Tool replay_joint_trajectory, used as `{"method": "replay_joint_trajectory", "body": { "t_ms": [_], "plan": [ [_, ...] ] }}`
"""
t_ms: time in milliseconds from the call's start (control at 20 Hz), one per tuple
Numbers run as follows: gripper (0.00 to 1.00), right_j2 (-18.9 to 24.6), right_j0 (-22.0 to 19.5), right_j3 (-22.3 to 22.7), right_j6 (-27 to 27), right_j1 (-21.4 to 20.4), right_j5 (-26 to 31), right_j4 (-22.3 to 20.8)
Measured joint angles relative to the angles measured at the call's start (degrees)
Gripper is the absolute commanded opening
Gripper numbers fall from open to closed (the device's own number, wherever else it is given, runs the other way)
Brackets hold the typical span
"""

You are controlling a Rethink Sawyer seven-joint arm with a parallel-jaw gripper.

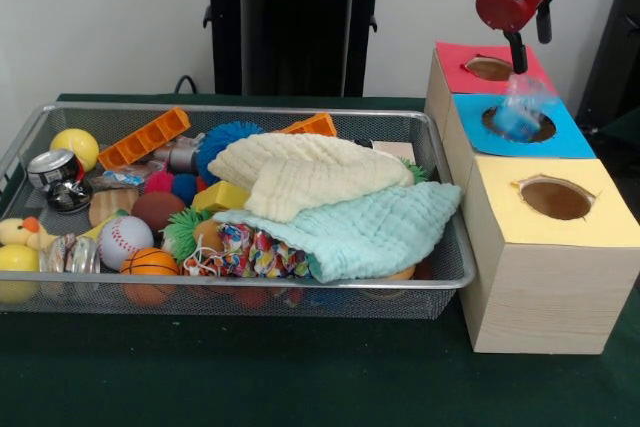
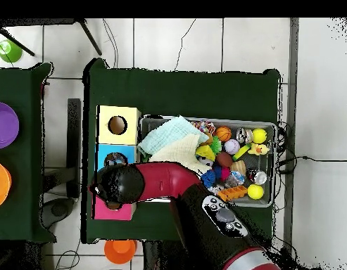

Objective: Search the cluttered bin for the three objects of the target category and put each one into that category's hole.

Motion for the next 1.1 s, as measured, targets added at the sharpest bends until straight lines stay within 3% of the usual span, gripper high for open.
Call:
{"method": "replay_joint_trajectory", "body": {
  "t_ms": [800,1100],
  "plan": [
    [1.0,-1.2,0.4,-0.1,0.0,0.0,0.0,0.0],
    [1.0,-6.3,2.2,-1.1,0.0,-0.1,0.0,-2.5]
  ]
}}
